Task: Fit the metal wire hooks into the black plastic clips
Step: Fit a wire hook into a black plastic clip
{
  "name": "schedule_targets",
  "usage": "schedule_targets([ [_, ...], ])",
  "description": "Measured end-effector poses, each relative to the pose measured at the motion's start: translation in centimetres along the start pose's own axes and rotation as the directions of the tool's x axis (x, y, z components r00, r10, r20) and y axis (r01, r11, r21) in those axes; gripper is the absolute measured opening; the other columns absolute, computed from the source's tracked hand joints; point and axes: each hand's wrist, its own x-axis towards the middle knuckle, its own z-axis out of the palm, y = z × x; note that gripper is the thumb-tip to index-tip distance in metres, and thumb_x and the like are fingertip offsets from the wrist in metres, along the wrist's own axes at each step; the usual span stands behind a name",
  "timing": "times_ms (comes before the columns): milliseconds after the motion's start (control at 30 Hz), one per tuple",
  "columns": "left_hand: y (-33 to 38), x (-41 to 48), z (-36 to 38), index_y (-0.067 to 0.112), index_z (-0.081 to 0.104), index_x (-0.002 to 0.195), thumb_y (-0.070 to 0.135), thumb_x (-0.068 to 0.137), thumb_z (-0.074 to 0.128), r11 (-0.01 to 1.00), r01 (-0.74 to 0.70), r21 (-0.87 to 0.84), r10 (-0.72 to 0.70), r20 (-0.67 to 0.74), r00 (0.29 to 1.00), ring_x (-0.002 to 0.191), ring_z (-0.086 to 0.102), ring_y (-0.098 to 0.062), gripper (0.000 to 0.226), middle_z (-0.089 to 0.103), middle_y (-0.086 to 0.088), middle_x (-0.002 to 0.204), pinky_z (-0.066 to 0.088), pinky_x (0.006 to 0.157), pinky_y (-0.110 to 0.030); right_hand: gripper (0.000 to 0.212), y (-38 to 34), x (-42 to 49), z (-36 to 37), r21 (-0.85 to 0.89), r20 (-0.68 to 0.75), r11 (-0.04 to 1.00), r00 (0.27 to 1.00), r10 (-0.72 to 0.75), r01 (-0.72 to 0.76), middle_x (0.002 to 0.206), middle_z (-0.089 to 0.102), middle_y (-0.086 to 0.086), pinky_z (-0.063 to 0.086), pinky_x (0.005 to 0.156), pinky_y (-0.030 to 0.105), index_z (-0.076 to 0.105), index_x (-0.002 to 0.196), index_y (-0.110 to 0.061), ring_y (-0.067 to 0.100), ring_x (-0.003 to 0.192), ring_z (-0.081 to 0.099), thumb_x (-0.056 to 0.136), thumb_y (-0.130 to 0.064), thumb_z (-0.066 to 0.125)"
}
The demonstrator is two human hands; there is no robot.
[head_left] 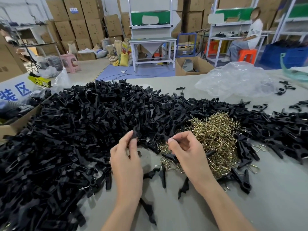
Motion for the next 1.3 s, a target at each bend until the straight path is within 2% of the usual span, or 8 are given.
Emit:
schedule_targets([
  [100, 0.6, -0.7, 0.0, 0.054, 0.062, 0.107, 0.031, 0.096, 0.063, 0.999, -0.004, -0.043, 0.007, 0.076, 0.997, 0.096, 0.058, 0.003, 0.025, 0.064, 0.014, 0.106, 0.044, 0.077, -0.009, 0.009, -0.2, 0.2, -0.2, 0.035, -0.014, 0.998, 0.999, 0.043, -0.043, 0.086, 0.073, -0.007, 0.051, 0.074, 0.015, 0.064, 0.091, -0.013, 0.005, 0.079, 0.067, 0.09, -0.014, 0.073],
  [200, 1.1, -1.5, -0.1, 0.053, 0.069, 0.101, 0.023, 0.089, 0.071, 0.995, 0.027, -0.092, -0.016, 0.12, 0.993, 0.095, 0.063, 0.003, 0.032, 0.07, 0.025, 0.101, 0.043, 0.077, -0.003, 0.012, -0.3, 0.0, -0.7, 0.116, 0.0, 0.988, 0.995, 0.103, -0.103, 0.095, 0.074, -0.009, 0.051, 0.076, 0.012, 0.062, 0.086, -0.012, 0.005, 0.086, 0.07, 0.089, -0.008, 0.073],
  [333, 1.3, -1.3, 0.9, 0.051, 0.071, 0.102, 0.029, 0.08, 0.072, 0.978, 0.025, -0.207, 0.001, 0.122, 0.993, 0.095, 0.067, 0.0, 0.031, 0.074, 0.022, 0.102, 0.046, 0.078, -0.006, 0.02, -0.3, 0.2, -0.1, 0.19, 0.085, 0.974, 0.991, 0.106, -0.12, 0.099, 0.074, -0.003, 0.053, 0.084, 0.017, 0.062, 0.081, -0.02, 0.016, 0.096, 0.071, 0.09, -0.005, 0.071],
  [500, 1.0, -1.8, 1.4, 0.038, 0.073, 0.102, 0.013, 0.091, 0.069, 0.971, 0.045, -0.233, 0.013, 0.244, 0.97, 0.097, 0.07, -0.004, 0.027, 0.075, 0.013, 0.102, 0.05, 0.079, -0.011, 0.026, -0.1, 0.1, 0.2, 0.171, 0.118, 0.981, 0.991, 0.07, -0.089, 0.103, 0.076, -0.004, 0.056, 0.091, 0.023, 0.071, 0.113, -0.022, 0.012, 0.103, 0.072, 0.095, -0.004, 0.065],
  [633, 1.2, -1.7, 1.2, 0.031, 0.076, 0.097, 0.009, 0.089, 0.071, 0.965, 0.078, -0.251, -0.015, 0.244, 0.97, 0.086, 0.071, -0.005, 0.024, 0.077, 0.011, 0.093, 0.05, 0.072, -0.009, 0.025, -0.1, 0.0, 0.5, 0.138, 0.14, 0.987, 0.988, 0.065, -0.084, 0.109, 0.077, -0.004, 0.055, 0.096, 0.027, 0.073, 0.112, -0.022, 0.012, 0.106, 0.071, 0.096, -0.005, 0.065],
  [900, 1.3, -1.7, 1.0, 0.046, 0.074, 0.096, 0.014, 0.09, 0.071, 0.958, 0.099, -0.27, -0.034, 0.237, 0.971, 0.086, 0.07, -0.006, 0.032, 0.075, 0.012, 0.093, 0.051, 0.073, -0.012, 0.034, 0.1, 0.2, 0.5, 0.188, 0.16, 0.976, 0.984, 0.076, -0.106, 0.099, 0.076, 0.008, 0.057, 0.083, 0.02, 0.073, 0.113, -0.033, 0.015, 0.092, 0.074, 0.093, -0.005, 0.068],
  [1067, 1.3, -1.7, 0.9, 0.035, 0.076, 0.092, 0.01, 0.09, 0.072, 0.951, 0.115, -0.286, -0.046, 0.237, 0.97, 0.075, 0.067, 0.0, 0.026, 0.074, 0.007, 0.086, 0.05, 0.067, -0.01, 0.038, 0.2, 0.2, 0.4, 0.179, 0.177, 0.978, 0.981, 0.078, -0.11, 0.099, 0.076, 0.008, 0.058, 0.084, 0.023, 0.074, 0.111, -0.04, 0.019, 0.091, 0.074, 0.093, -0.006, 0.069],
  [1300, 1.6, -1.9, 0.6, 0.03, 0.074, 0.093, 0.01, 0.092, 0.069, 0.959, 0.081, -0.273, -0.002, 0.276, 0.961, 0.071, 0.065, 0.002, 0.021, 0.074, 0.012, 0.084, 0.048, 0.065, -0.009, 0.031, 0.4, 0.3, 0.3, 0.24, 0.201, 0.962, 0.976, 0.083, -0.131, 0.109, 0.076, 0.005, 0.06, 0.083, 0.028, 0.076, 0.111, -0.029, 0.02, 0.1, 0.074, 0.08, -0.023, 0.077],
])
